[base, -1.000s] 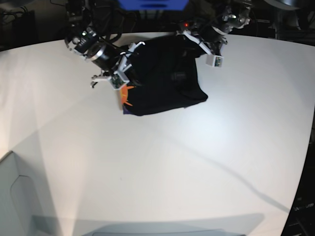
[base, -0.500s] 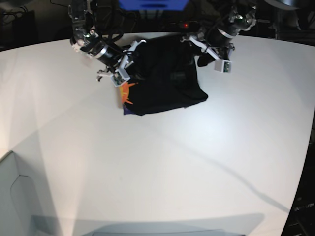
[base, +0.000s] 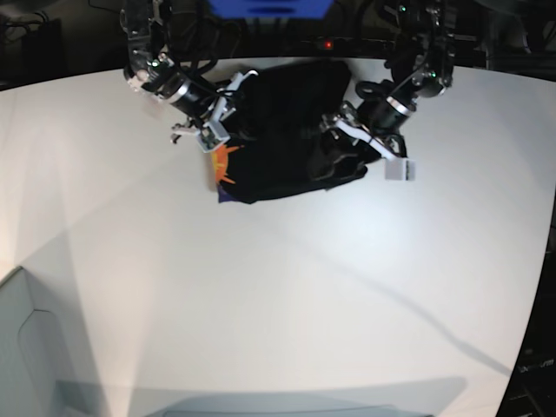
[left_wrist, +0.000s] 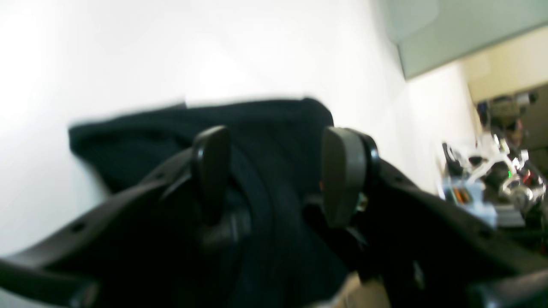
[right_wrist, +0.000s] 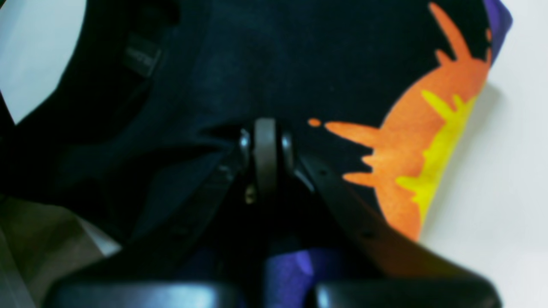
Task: Fold the T-shirt properly
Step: 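Hold the bundle with both grippers and rotate it to square it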
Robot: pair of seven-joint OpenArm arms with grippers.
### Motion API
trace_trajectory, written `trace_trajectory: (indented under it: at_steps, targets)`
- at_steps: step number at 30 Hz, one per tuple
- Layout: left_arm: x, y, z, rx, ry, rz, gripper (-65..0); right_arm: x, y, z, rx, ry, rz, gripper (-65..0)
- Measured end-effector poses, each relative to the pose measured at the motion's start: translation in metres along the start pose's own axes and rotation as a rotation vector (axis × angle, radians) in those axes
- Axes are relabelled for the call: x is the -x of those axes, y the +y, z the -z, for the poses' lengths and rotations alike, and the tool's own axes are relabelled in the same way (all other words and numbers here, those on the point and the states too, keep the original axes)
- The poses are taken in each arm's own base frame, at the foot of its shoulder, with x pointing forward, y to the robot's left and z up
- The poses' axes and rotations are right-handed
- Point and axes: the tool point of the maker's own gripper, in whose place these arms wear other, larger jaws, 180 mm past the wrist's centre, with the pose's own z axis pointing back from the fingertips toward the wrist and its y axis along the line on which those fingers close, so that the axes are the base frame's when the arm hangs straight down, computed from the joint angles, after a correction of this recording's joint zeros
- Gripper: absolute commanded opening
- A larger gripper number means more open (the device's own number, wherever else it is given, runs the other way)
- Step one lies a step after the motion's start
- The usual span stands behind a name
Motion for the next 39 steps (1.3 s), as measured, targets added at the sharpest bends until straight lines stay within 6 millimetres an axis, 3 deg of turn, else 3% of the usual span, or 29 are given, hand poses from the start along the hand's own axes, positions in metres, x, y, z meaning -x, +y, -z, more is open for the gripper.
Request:
trace_trajectory:
  at_steps: [8,12,18,24,29,34,39]
  targets:
    - [0.037,0.069,0.014,-0.146,0.120,-0.072,-31.8,-0.003,-0.005,0.002,0.007,0.002,-0.015,-65.0]
    - [0.033,0.082,0.026,-0.148,0.106,-0.099,-31.8,-0.003,-0.005,0.002,0.008,0.002,-0.015,-65.0]
    - [0.026,0.082,0.030,-0.153,0.103,-0.092,-31.8,-0.004,-0.005,0.002,0.008,0.002,-0.016,-65.0]
    - [0.007,0.049,0.012,-0.089,0.065,-0.004,-31.8,-0.007,-0.006,0.000,0.015,0.005,-0.037,-65.0]
    - [0.009,0.030,-0.008,-0.058,0.073,0.045,-31.8,-0.035,-0.008,-0.009,0.040,-0.043,-0.104,-65.0]
    - [0.035,0.045,-0.019,-0.106,0.127,0.003,-31.7,-0.055,-0.007,-0.016,0.054,-0.089,-0.142,-63.7]
    - [0.055,0.069,-0.023,-0.178,0.160,-0.058,-26.2,-0.058,-0.005,-0.020,0.057,-0.093,-0.151,-47.8]
